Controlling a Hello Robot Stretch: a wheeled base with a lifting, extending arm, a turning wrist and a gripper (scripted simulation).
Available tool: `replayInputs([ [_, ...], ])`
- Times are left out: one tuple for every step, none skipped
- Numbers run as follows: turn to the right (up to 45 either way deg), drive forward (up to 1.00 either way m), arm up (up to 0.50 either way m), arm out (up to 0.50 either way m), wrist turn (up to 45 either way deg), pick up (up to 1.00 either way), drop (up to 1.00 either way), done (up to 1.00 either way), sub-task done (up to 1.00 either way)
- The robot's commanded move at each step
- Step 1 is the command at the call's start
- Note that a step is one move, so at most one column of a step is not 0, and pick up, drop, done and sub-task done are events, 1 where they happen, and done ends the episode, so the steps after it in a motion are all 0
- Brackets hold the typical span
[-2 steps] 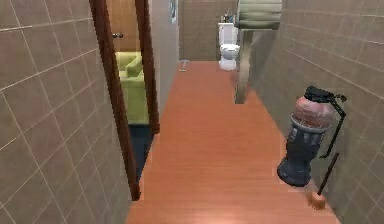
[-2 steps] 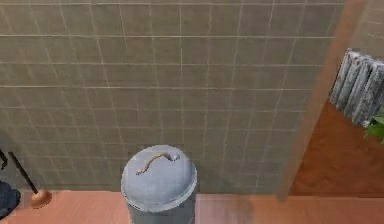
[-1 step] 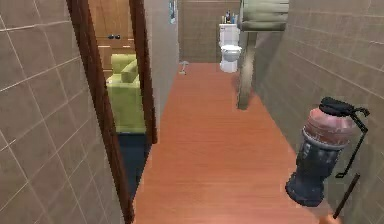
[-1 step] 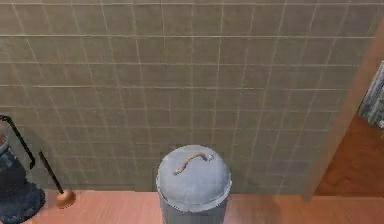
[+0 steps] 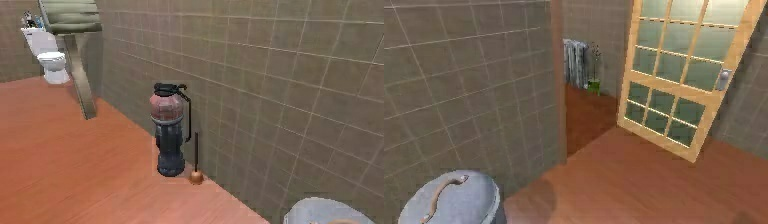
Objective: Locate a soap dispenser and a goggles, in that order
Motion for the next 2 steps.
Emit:
replayInputs([
  [45.0,0.00,0.00,0.00,0.0,0.00,0.00,0.00,0.00],
  [0.0,0.05,0.00,0.00,0.0,0.00,0.00,0.00,0.00],
])
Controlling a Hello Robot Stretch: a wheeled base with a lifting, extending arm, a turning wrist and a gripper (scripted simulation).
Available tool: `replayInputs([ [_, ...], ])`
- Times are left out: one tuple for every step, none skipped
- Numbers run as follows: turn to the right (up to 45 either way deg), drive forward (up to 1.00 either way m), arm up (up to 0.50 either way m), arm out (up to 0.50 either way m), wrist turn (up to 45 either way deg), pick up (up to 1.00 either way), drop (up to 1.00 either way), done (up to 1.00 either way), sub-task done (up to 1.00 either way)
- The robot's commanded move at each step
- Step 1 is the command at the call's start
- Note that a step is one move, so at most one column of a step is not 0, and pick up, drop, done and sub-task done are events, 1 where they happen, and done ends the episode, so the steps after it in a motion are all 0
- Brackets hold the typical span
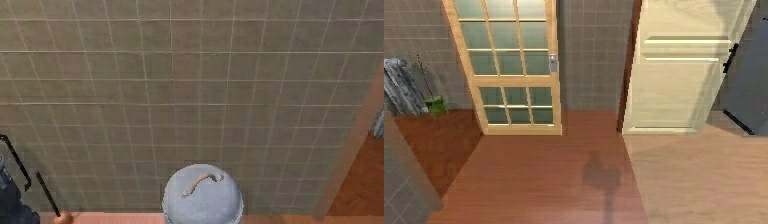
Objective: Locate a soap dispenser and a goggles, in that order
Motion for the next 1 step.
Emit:
replayInputs([
  [-45.0,0.00,0.00,0.00,0.0,0.00,0.00,0.00,0.00],
])
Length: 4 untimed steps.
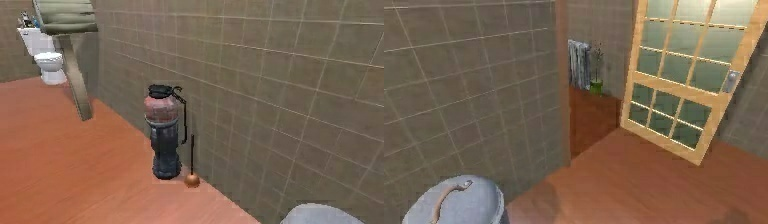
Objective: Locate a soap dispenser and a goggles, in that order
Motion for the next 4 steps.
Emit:
replayInputs([
  [-42.0,0.00,0.00,0.00,0.0,0.00,0.00,0.00,0.00],
  [0.0,1.00,0.00,0.00,0.0,0.00,0.00,0.00,0.00],
  [-12.0,0.00,0.00,0.00,0.0,0.00,0.00,0.00,0.00],
  [0.0,0.15,0.00,0.00,0.0,0.00,0.00,0.00,0.00],
])
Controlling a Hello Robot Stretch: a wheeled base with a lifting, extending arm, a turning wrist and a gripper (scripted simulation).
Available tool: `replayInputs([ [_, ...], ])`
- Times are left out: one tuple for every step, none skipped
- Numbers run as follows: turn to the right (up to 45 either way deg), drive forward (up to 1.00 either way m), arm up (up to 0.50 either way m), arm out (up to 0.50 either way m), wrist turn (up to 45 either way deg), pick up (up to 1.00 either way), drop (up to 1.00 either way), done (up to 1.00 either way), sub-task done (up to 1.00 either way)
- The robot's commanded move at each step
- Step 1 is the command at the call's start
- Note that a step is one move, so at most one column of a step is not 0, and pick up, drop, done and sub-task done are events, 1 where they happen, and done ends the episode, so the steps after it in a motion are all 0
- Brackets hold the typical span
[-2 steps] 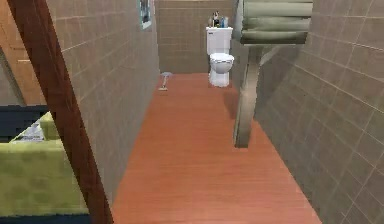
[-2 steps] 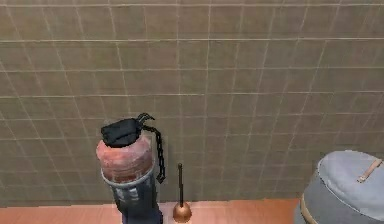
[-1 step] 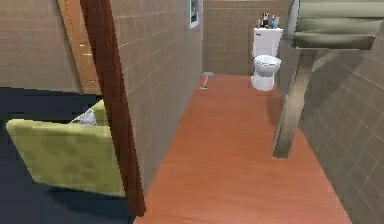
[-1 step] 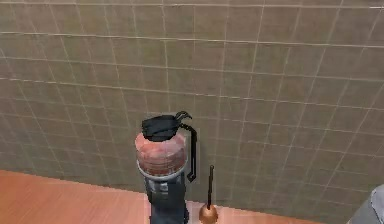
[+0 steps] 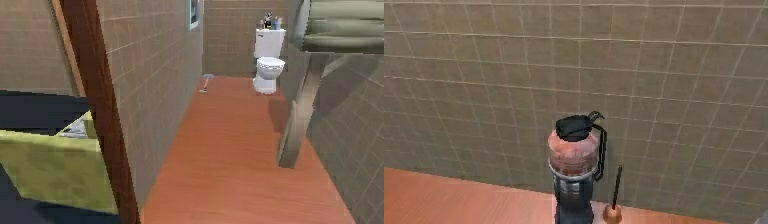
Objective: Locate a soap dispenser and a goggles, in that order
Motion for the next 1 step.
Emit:
replayInputs([
  [-12.0,0.00,0.00,0.00,0.0,0.00,0.00,0.00,0.00],
])
